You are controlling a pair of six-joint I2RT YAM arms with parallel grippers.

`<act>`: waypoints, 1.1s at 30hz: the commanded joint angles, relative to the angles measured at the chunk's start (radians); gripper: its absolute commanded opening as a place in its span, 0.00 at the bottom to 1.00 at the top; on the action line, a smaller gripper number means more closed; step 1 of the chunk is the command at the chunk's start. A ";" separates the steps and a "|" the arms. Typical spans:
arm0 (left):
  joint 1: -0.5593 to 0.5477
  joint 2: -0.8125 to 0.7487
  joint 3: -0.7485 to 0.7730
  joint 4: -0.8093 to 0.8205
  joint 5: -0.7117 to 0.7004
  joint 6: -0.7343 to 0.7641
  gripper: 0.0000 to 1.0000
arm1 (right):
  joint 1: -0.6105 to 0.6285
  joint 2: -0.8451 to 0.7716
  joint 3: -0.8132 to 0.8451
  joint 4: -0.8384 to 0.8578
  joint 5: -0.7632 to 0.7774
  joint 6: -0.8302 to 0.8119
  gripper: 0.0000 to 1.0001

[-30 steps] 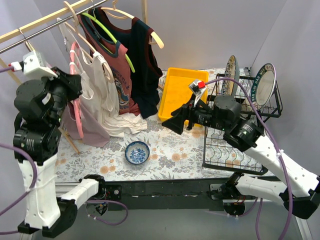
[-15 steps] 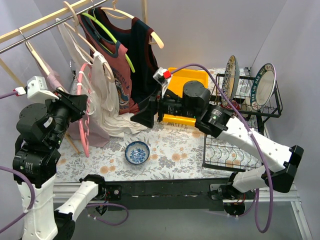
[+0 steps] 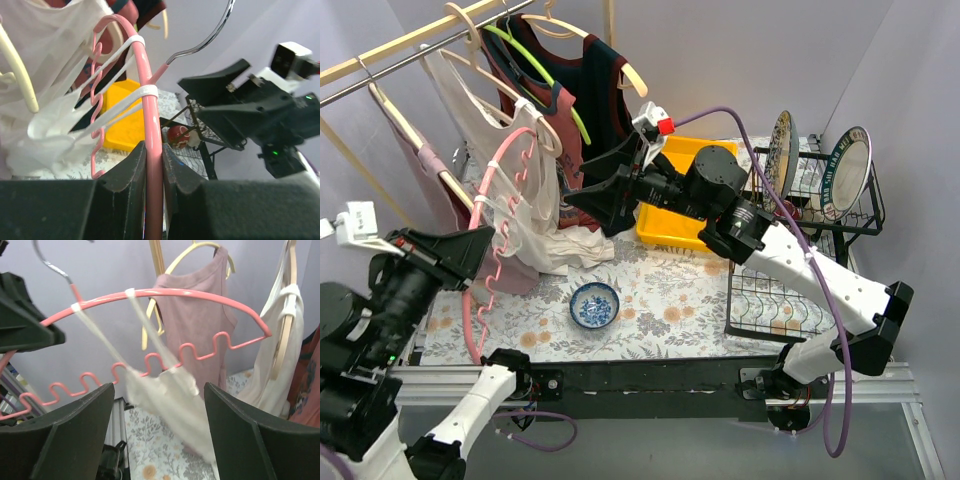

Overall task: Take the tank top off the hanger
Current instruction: Pick up the hanger from the clothesline, then remove the tank top from the hanger.

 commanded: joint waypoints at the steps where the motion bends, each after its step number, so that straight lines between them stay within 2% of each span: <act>1: -0.004 -0.006 0.095 -0.019 0.103 0.031 0.00 | 0.017 0.052 0.092 0.084 0.024 0.028 0.79; 5: -0.004 0.008 0.153 -0.060 0.172 0.033 0.00 | 0.062 0.132 0.228 -0.008 0.061 0.013 0.79; 8: -0.007 0.022 0.178 -0.095 0.212 0.040 0.00 | 0.105 0.155 0.271 -0.026 0.093 -0.024 0.79; 24: -0.014 0.005 0.141 -0.077 0.275 0.031 0.00 | 0.198 0.198 0.314 -0.043 0.159 -0.058 0.79; 27: -0.014 0.013 0.147 -0.073 0.292 0.028 0.00 | 0.202 0.200 0.313 -0.062 0.222 -0.068 0.59; 28: -0.014 0.014 0.149 -0.074 0.291 0.026 0.00 | 0.202 0.195 0.311 -0.068 0.241 -0.070 0.48; 30: -0.016 0.016 0.150 -0.080 0.285 0.026 0.00 | 0.202 0.182 0.284 -0.069 0.265 -0.071 0.35; 31: -0.016 0.019 0.152 -0.085 0.268 0.028 0.00 | 0.202 0.163 0.271 -0.066 0.302 -0.074 0.23; 33: -0.017 0.017 0.140 -0.096 0.252 0.033 0.00 | 0.202 0.143 0.233 -0.054 0.352 -0.079 0.10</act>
